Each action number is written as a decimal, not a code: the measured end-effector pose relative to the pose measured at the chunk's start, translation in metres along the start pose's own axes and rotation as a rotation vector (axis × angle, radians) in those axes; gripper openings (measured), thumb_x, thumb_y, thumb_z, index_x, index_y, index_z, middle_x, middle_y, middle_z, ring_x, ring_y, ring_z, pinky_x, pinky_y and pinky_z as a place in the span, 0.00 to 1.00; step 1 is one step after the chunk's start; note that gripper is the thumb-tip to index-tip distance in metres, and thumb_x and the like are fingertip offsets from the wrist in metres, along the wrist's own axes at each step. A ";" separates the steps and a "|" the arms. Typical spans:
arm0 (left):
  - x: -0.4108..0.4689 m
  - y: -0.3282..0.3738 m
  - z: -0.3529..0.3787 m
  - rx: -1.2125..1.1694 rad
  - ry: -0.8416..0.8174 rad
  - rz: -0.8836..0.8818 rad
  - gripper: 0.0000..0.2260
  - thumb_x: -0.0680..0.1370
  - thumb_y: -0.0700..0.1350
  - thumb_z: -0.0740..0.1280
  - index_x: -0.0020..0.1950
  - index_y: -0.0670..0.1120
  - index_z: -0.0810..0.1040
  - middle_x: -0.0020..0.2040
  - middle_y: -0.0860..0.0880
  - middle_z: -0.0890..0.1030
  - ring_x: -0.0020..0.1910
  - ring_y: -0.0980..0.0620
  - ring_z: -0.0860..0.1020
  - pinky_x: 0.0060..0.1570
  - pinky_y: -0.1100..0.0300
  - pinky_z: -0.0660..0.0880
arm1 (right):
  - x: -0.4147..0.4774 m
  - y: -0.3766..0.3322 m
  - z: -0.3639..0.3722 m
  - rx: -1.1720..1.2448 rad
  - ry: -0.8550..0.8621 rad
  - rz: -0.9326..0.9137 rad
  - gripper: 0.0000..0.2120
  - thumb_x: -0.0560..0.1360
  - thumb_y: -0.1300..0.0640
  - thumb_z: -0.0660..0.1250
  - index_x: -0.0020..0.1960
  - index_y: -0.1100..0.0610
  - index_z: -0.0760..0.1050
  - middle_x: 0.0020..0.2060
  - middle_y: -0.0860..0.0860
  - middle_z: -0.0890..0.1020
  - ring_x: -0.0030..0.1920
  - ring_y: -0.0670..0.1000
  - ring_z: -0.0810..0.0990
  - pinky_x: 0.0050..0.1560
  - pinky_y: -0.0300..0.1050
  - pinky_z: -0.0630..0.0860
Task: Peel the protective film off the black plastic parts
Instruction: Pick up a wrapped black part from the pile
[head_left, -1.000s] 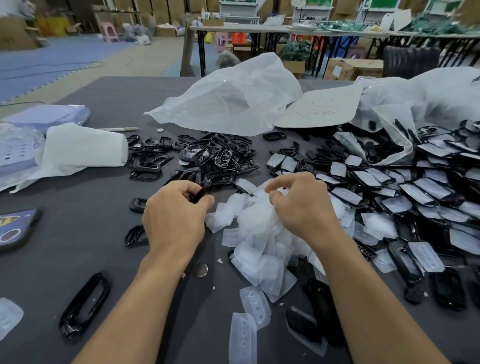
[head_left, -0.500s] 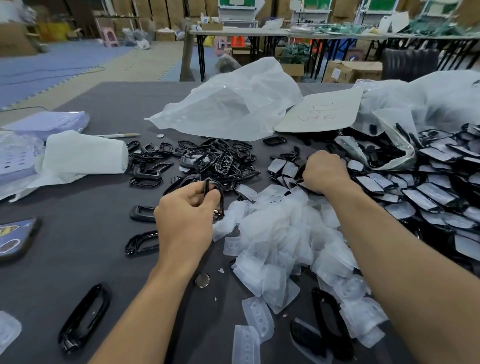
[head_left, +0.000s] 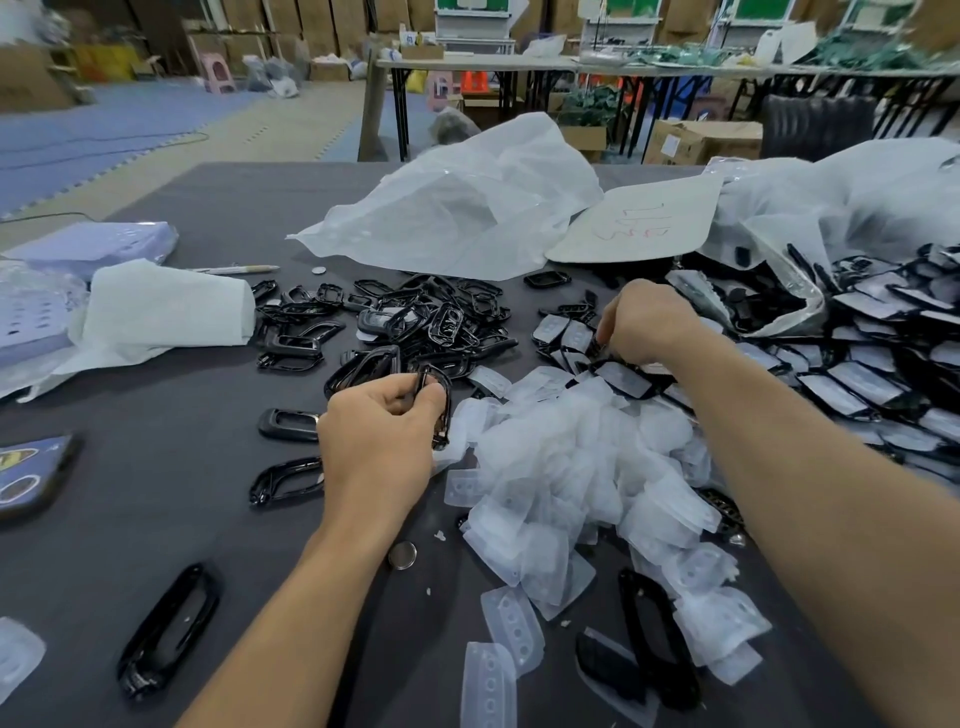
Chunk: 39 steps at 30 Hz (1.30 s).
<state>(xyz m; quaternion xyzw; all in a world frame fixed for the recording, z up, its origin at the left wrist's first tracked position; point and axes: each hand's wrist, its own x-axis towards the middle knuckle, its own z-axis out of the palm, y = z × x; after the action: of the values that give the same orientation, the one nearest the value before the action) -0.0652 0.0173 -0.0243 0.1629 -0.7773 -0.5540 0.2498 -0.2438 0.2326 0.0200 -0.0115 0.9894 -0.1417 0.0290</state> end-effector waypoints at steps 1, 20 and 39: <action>0.000 -0.001 0.001 -0.020 -0.014 -0.012 0.08 0.77 0.50 0.73 0.41 0.65 0.84 0.32 0.55 0.85 0.25 0.48 0.81 0.29 0.57 0.78 | -0.004 0.000 -0.002 0.034 0.017 0.007 0.13 0.74 0.68 0.65 0.54 0.60 0.83 0.54 0.59 0.84 0.55 0.61 0.82 0.59 0.55 0.81; -0.006 0.006 0.007 -0.351 -0.389 -0.154 0.09 0.79 0.33 0.69 0.48 0.45 0.87 0.39 0.44 0.87 0.35 0.49 0.85 0.35 0.61 0.80 | -0.139 -0.068 0.051 1.401 0.000 -0.143 0.14 0.77 0.73 0.68 0.41 0.57 0.85 0.30 0.53 0.83 0.29 0.50 0.80 0.31 0.38 0.76; -0.005 -0.001 0.017 -0.375 -0.177 -0.256 0.04 0.78 0.36 0.72 0.49 0.42 0.87 0.39 0.43 0.87 0.37 0.48 0.87 0.37 0.56 0.84 | -0.149 -0.064 0.060 0.911 0.469 -0.204 0.06 0.68 0.60 0.79 0.38 0.50 0.85 0.31 0.42 0.84 0.35 0.43 0.83 0.40 0.37 0.80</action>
<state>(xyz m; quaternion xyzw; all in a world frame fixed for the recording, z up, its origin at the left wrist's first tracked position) -0.0704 0.0331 -0.0310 0.1617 -0.6527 -0.7278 0.1345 -0.0905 0.1589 -0.0118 -0.0620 0.8012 -0.5585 -0.2055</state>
